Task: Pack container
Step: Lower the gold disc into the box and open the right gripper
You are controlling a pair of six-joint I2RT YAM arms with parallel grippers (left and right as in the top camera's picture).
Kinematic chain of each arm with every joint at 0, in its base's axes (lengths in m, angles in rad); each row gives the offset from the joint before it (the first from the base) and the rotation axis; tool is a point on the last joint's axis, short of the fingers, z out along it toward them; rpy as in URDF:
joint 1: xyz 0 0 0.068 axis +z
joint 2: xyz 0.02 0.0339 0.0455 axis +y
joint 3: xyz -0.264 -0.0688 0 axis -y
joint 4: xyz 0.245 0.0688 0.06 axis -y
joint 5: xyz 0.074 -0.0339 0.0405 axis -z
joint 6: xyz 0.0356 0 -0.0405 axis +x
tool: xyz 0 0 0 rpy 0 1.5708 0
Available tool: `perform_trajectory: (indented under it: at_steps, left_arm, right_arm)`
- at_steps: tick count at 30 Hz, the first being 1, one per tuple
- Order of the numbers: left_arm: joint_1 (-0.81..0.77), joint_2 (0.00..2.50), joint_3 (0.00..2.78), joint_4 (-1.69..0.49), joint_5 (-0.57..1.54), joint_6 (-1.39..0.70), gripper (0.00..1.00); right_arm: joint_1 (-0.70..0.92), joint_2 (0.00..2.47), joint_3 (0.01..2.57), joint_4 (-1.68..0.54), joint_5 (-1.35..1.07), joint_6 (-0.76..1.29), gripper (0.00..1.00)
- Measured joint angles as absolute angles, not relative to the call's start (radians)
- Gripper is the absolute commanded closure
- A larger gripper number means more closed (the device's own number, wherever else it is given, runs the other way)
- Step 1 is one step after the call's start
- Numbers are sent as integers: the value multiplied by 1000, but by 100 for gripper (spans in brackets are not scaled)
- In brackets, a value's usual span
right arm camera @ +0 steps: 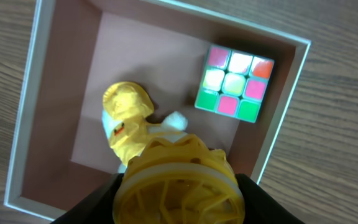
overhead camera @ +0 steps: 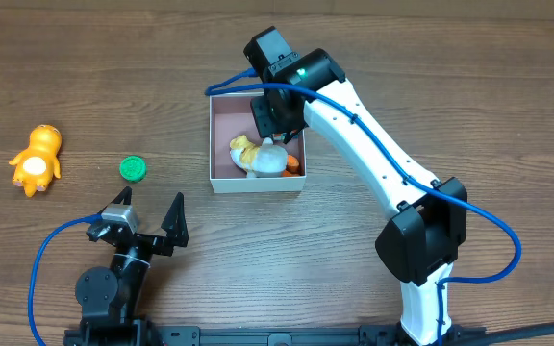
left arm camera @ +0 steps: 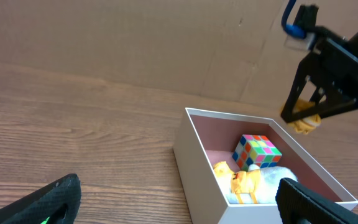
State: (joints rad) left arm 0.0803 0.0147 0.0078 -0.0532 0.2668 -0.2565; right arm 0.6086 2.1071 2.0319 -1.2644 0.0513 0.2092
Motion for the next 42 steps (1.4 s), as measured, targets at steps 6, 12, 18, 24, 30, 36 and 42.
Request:
perform_trajectory:
  at_steps: [6, 12, 18, 24, 30, 36, 42]
  left_arm:
    - [80, 15, 8, -53, 267, -257, 0]
    - [80, 15, 8, -53, 267, -257, 0]
    - [80, 15, 8, -53, 267, -257, 0]
    - [80, 15, 8, -53, 267, -257, 0]
    - [80, 15, 8, -53, 267, -257, 0]
    - [80, 15, 8, -53, 267, -257, 0]
    - [80, 15, 8, -53, 267, -257, 0]
  right_arm:
    - [609, 2107, 2016, -1249, 51, 209, 59]
    - [608, 2119, 2016, -1249, 51, 209, 59]
    - [609, 2169, 2016, -1250, 57, 209, 55]
    - [607, 2174, 2014, -1253, 96, 209, 55]
    - [604, 2174, 2014, -1258, 109, 209, 54]
    - [603, 2174, 2014, -1272, 112, 209, 53]
    - [603, 2174, 2014, -1272, 112, 209, 52]
